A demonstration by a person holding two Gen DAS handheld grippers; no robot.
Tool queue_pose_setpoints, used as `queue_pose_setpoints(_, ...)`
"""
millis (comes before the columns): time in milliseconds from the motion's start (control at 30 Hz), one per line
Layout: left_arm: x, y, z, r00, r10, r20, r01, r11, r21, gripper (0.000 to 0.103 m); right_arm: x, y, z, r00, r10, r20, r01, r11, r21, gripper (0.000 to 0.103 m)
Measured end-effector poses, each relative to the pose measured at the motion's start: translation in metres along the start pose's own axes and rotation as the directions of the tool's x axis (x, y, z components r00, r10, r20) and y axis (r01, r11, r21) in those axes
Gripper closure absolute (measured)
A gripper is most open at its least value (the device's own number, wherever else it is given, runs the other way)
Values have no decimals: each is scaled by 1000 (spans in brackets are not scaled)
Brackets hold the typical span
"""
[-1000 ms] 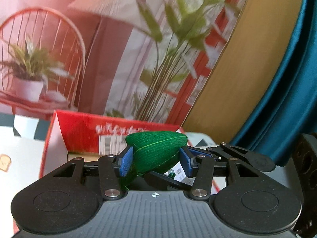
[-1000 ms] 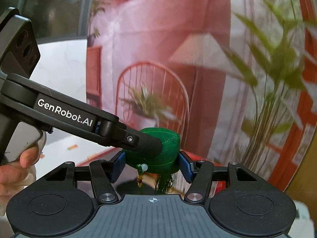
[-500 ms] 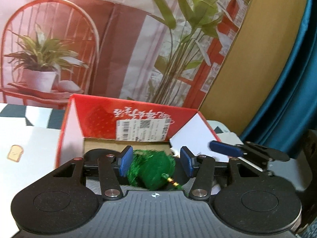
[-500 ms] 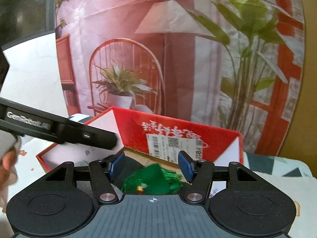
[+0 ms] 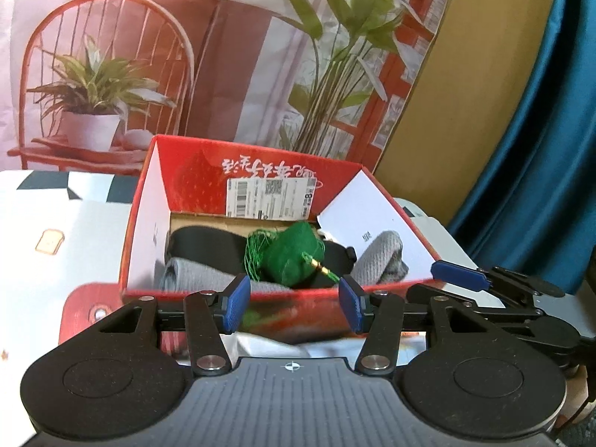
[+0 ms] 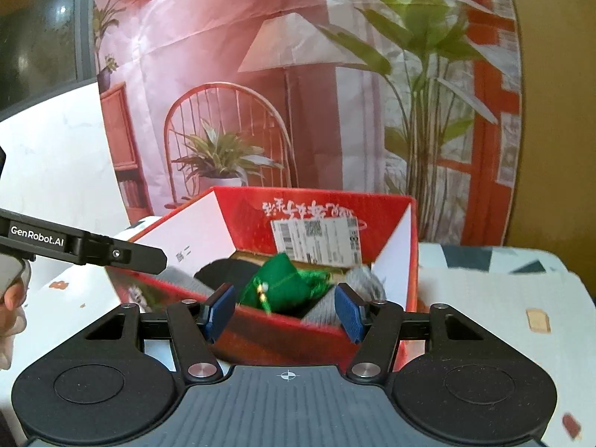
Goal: Organize soft objects
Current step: 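Move both tools back down to the remaining pile, then close the right gripper on the black-and-white glove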
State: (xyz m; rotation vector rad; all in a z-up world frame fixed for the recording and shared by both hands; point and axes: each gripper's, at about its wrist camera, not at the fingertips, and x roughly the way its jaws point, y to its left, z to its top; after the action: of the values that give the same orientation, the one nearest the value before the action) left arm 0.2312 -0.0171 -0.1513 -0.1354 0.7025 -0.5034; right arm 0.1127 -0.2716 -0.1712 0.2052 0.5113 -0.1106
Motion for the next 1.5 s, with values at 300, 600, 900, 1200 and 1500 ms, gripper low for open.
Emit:
queue_pose_setpoints(300,-42,3,-47,996,75,52,-77,996,35,48,-41,21,-33,999,2,46,-4,999,48,47)
queue_pose_setpoints(600,-64,26,-85,989,138,45,-137,990,-29,48,-64,45,-88,998,-55,15,54,996,69,49)
queue_pose_setpoints(900,-62,29,-114,985,171,15,-170,984,-46,48,-56,60,-110,996,-18,-84,24,997,70,49)
queue_pose_setpoints(1200,-61,43,-120,980,199,1,-198,974,-112,48,-20,75,-113,988,15,-156,-13,1000,10,48)
queue_pose_setpoints(1500,-56,47,-125,978,206,-25,-207,970,-131,48,5,87,-122,969,39,-246,-51,998,-41,73)
